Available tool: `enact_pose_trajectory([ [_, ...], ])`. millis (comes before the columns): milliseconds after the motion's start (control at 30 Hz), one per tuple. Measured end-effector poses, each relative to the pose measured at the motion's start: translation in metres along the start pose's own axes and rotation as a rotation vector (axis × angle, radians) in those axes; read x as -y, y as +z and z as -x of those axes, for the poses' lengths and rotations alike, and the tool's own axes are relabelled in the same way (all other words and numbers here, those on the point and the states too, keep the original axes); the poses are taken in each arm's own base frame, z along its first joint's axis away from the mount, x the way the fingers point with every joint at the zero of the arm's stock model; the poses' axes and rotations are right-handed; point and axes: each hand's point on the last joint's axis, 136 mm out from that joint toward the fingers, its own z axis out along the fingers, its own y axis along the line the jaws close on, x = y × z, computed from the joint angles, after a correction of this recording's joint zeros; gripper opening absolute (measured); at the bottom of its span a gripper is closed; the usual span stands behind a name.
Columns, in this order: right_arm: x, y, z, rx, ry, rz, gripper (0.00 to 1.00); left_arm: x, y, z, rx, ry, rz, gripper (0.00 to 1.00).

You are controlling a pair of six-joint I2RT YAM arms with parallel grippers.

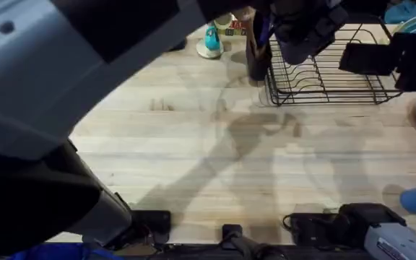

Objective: Pick up the cup on the table and put them onto the rack.

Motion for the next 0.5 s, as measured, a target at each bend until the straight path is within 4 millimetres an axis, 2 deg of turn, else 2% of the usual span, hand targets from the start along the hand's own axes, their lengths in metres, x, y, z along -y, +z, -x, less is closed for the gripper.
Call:
enact_pose_trajectory([
  [133, 0.0, -0.004, -0.001, 0.006, -0.002, 0.001, 0.996, -0.002, 0.009, 0.007, 0.026, 0.004, 0.005, 0.04],
  [400, 0.004, -0.032, 0.005, 0.1, -0.008, -0.014, 0.996, -0.007, 0.056, 0.006, 0.023, 0.004, 0.004, 0.04],
  [500, 0.008, -0.04, 0.007, 0.127, -0.001, -0.025, 0.996, -0.008, 0.067, 0.007, 0.028, 0.004, 0.005, 0.04],
])
